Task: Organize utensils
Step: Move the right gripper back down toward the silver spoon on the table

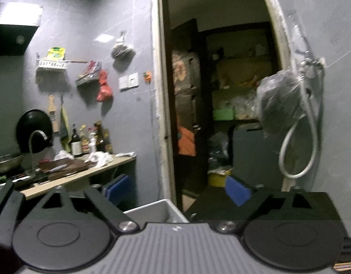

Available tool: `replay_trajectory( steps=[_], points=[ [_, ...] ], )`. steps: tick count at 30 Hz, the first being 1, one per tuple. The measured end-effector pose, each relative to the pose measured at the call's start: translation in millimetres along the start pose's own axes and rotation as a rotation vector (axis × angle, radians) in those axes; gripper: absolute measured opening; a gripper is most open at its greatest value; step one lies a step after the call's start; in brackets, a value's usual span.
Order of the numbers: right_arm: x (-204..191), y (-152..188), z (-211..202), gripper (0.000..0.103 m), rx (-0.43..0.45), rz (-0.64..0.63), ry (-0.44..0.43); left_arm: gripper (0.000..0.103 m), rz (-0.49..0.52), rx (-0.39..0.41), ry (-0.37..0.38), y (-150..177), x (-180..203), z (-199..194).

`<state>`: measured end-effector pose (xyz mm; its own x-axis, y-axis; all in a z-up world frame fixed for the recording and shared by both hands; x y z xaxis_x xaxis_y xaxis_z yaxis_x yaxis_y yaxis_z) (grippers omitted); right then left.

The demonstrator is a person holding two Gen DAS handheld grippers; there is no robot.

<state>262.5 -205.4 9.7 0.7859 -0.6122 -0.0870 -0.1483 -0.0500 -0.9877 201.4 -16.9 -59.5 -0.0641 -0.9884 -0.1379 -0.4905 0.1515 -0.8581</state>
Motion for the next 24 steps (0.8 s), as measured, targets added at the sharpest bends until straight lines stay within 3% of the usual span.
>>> replay_trajectory(
  steps=[8, 16, 24],
  points=[
    [38.0, 19.5, -20.8, 0.103, -0.046, 0.073, 0.197, 0.079, 0.0, 0.0, 0.0, 0.3, -0.2, -0.5],
    [97.7, 68.0, -32.6, 0.103, -0.235, 0.25, 0.427, 0.079, -0.001, 0.0, 0.0, 0.2, -0.1, -0.2],
    [136.1, 118.0, -26.6, 0.103, -0.475, 0.368, 0.548, 0.079, 0.0, -0.004, -0.001, 0.4, 0.3, 0.5]
  ],
)
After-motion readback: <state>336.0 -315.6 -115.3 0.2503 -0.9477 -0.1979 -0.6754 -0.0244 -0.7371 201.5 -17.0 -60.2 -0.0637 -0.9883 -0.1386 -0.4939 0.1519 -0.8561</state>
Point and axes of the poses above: each gripper's, at about its wrist camera, not at the fingertips, and z roughly the way its jaws point, x to its right, y to its underside, the point moved 2 cm from there along z, roughly the way its jaws point, and after that the axes turned 1 degree about -x, right-handed, at the moved point
